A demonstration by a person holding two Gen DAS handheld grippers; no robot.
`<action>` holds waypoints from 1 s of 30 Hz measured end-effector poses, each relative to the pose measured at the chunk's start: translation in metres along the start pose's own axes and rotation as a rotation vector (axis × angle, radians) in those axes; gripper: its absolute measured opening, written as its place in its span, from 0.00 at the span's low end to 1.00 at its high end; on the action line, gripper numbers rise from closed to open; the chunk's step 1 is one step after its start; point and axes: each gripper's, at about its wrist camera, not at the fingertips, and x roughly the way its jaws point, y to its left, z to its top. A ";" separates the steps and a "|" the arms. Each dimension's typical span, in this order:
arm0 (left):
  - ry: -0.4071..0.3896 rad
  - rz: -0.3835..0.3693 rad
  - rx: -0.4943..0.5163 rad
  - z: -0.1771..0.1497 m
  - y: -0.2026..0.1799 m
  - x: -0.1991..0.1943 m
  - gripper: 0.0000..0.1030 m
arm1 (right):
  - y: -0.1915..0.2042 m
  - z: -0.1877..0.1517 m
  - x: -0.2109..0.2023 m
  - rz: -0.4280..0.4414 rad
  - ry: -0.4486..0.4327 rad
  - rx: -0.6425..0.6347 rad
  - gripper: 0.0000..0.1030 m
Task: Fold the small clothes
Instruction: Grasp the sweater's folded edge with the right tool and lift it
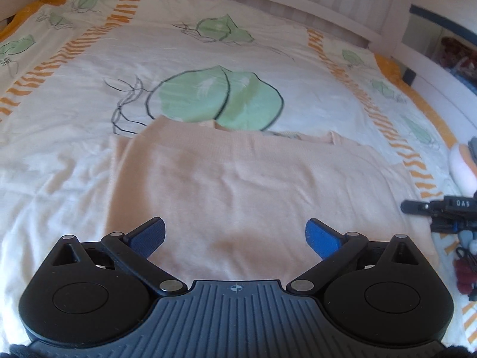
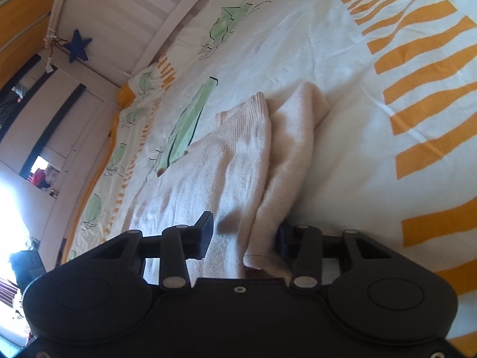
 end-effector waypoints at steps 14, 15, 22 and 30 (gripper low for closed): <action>-0.053 0.015 -0.161 0.007 0.072 -0.013 0.98 | 0.102 0.012 0.002 -0.159 -0.005 -0.144 0.24; -0.053 0.018 -0.167 0.008 0.076 -0.015 0.98 | 0.112 0.012 0.006 -0.150 -0.004 -0.157 0.24; -0.087 0.068 -0.224 0.016 0.110 -0.038 0.98 | 0.176 0.006 0.051 -0.074 0.037 -0.220 0.24; -0.092 0.060 -0.312 0.018 0.138 -0.044 0.98 | 0.215 -0.016 0.107 -0.007 0.095 -0.217 0.24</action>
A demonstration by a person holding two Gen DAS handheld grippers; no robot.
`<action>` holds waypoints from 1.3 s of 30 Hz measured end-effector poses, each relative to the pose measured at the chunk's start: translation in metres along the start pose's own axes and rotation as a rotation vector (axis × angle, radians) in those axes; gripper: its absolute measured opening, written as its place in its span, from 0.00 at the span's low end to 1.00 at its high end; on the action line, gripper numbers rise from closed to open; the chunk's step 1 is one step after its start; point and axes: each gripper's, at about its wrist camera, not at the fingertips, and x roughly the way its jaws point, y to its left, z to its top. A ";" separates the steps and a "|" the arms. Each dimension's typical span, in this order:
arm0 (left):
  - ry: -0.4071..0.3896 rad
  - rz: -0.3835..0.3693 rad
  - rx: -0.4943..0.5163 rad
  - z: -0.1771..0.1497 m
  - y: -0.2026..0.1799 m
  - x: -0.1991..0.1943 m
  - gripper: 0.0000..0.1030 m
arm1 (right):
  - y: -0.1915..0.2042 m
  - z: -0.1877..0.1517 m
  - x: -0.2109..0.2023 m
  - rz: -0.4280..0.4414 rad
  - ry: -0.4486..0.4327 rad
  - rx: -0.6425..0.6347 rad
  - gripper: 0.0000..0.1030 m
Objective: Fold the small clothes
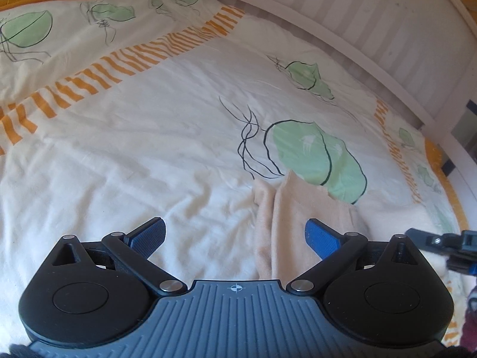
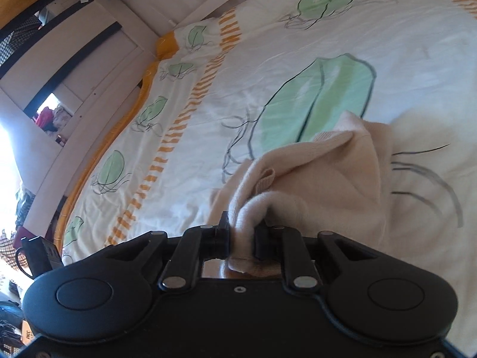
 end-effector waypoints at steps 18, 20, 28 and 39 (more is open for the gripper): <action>0.018 -0.003 -0.002 0.001 0.007 0.005 0.98 | 0.063 -0.032 0.077 -0.161 0.076 -0.224 0.29; 0.021 -0.004 -0.008 0.000 0.009 0.006 0.98 | 0.062 -0.032 0.085 -0.131 0.099 -0.206 0.41; 0.007 -0.020 -0.039 0.002 0.015 0.005 0.98 | 0.057 -0.027 0.052 0.082 -0.005 -0.119 0.50; -0.013 -0.088 0.029 -0.002 -0.003 0.003 0.98 | 0.050 -0.064 0.049 -0.013 0.059 -0.220 0.50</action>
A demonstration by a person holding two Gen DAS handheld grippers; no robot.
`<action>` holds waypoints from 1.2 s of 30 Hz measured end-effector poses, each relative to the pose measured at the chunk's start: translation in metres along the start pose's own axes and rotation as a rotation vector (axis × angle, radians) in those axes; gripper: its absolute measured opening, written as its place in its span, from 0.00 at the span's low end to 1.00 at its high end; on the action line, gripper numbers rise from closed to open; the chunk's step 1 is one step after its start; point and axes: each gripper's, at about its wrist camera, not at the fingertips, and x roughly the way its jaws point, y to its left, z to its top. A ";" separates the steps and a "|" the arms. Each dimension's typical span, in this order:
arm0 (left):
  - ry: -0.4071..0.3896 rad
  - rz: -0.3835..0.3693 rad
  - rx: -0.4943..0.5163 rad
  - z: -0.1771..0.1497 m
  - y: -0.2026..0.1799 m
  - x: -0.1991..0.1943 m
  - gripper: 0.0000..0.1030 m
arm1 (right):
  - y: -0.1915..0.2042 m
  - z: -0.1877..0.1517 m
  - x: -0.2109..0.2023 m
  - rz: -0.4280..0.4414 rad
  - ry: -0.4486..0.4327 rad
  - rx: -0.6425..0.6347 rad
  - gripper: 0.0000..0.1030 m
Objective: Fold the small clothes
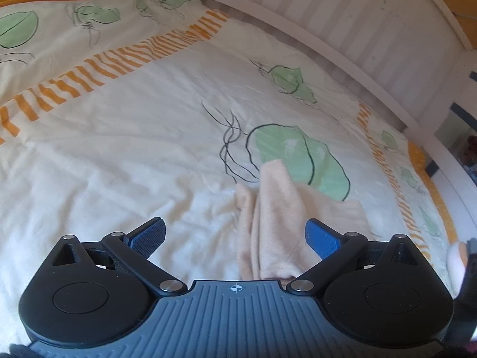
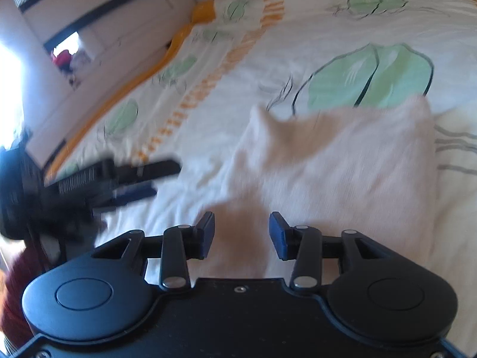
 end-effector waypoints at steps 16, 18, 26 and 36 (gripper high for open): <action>0.147 0.047 0.238 -0.032 -0.039 0.044 0.98 | 0.015 -0.049 -0.049 -0.013 -0.030 -0.201 0.90; 0.204 0.096 0.187 -0.036 -0.024 0.054 0.99 | 0.006 -0.046 -0.058 -0.056 -0.058 -0.197 0.94; 0.172 0.038 0.111 -0.036 -0.010 0.048 0.99 | -0.047 -0.018 -0.063 -0.147 -0.149 -0.062 1.00; 0.191 -0.090 0.060 -0.034 -0.013 0.040 0.99 | -0.126 0.007 -0.038 -0.031 -0.140 0.188 1.00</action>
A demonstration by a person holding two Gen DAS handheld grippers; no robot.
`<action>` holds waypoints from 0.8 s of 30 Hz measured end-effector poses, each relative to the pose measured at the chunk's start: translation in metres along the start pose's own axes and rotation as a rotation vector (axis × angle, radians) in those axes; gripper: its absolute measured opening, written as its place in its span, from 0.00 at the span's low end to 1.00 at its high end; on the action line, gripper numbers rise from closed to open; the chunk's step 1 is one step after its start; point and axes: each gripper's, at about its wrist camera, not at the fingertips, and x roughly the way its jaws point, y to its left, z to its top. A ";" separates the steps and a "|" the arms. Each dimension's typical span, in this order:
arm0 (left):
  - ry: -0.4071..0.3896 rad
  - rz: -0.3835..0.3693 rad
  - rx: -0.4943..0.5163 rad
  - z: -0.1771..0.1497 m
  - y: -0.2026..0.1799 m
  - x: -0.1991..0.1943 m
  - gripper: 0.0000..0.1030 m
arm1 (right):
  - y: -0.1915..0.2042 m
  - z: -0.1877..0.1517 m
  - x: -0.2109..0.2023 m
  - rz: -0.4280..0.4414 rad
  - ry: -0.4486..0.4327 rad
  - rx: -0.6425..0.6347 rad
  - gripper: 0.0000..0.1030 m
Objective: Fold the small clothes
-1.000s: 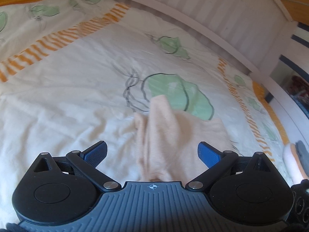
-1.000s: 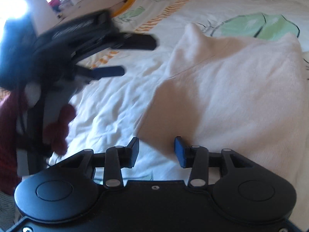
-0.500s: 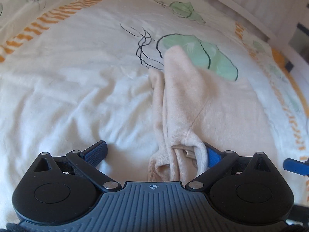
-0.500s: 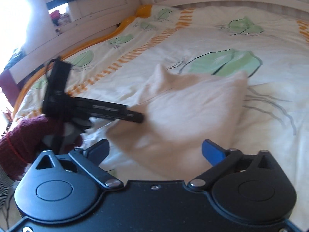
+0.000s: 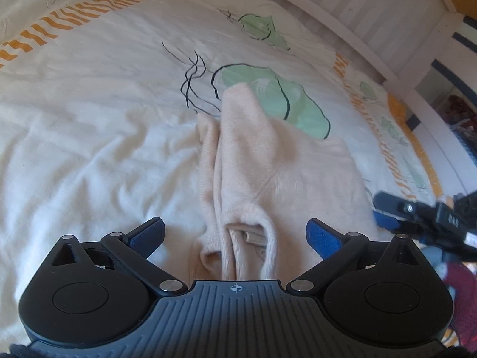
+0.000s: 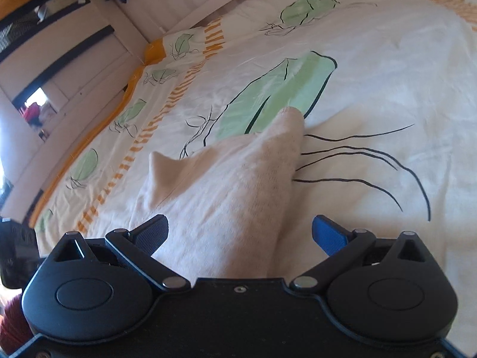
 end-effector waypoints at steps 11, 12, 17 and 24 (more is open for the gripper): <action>0.093 -0.123 0.010 0.002 -0.015 0.036 0.99 | -0.017 0.011 0.037 0.164 0.035 0.030 1.00; 0.091 -0.112 0.034 0.000 -0.021 0.038 0.99 | -0.018 0.014 0.041 0.180 0.034 0.039 1.00; 0.052 -0.157 -0.025 -0.002 -0.018 0.042 0.97 | -0.018 0.023 0.060 0.230 0.059 0.035 1.00; 0.045 -0.265 -0.174 -0.007 0.002 0.047 0.32 | -0.014 0.024 0.063 0.217 0.083 0.031 0.69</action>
